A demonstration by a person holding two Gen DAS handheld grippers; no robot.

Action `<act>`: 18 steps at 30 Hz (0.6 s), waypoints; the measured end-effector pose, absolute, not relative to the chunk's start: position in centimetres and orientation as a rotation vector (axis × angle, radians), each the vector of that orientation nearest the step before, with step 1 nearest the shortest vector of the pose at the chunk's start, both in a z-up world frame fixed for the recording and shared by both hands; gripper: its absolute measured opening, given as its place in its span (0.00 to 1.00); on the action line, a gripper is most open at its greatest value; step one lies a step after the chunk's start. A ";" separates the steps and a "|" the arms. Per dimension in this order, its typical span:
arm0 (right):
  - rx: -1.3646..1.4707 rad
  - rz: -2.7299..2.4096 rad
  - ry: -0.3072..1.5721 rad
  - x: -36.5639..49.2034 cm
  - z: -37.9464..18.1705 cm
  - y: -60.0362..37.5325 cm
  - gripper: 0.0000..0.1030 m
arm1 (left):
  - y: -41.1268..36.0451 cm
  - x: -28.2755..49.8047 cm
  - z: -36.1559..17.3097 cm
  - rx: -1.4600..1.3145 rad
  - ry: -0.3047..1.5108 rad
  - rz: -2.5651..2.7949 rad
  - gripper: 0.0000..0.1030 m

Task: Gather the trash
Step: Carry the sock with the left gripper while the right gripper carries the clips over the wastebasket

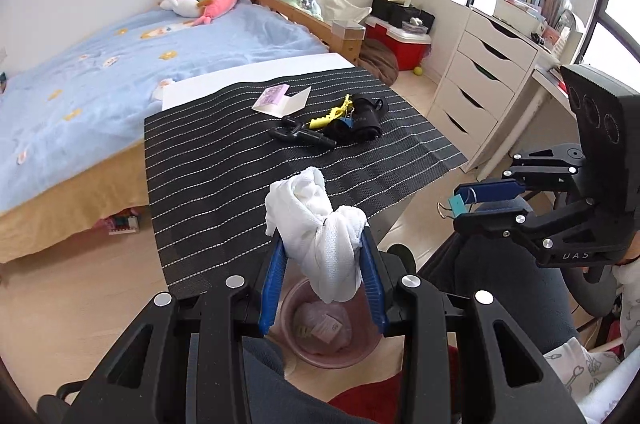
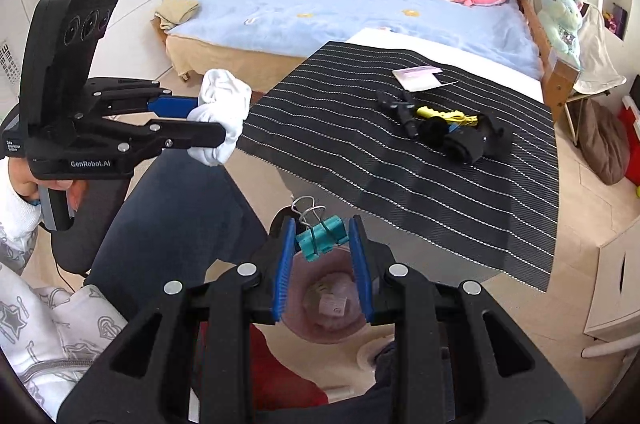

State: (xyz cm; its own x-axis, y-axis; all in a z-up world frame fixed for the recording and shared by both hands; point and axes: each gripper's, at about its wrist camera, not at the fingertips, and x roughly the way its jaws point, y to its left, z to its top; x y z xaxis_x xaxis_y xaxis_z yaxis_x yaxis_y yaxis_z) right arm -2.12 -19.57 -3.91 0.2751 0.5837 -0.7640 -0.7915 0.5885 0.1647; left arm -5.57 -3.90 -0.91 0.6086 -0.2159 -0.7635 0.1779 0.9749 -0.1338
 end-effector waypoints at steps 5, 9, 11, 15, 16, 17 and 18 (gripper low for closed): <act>-0.271 0.964 0.899 -2.3 -4.0 -19.0 0.27 | -3.7 -5.5 -0.7 -0.049 0.881 -0.228 0.34; -0.277 0.969 0.907 -2.4 -4.1 -18.8 0.29 | -3.8 -5.5 -0.8 -0.049 0.881 -0.235 0.34; -0.280 0.962 0.912 -2.2 -4.3 -18.7 0.47 | -3.9 -5.5 -0.8 -0.050 0.882 -0.239 0.34; -0.246 0.941 0.909 -1.9 -4.3 -19.2 0.79 | -3.9 -5.4 -0.9 -0.048 0.887 -0.244 0.34; -0.239 0.935 0.910 -1.7 -4.2 -19.3 0.83 | -3.9 -5.4 -0.9 -0.047 0.889 -0.245 0.34; -0.226 0.929 0.912 -1.6 -4.2 -19.5 0.86 | -4.0 -5.4 -0.9 -0.046 0.890 -0.246 0.34; -0.215 0.927 0.915 -1.5 -4.1 -19.6 0.87 | -4.0 -5.4 -0.9 -0.044 0.891 -0.248 0.34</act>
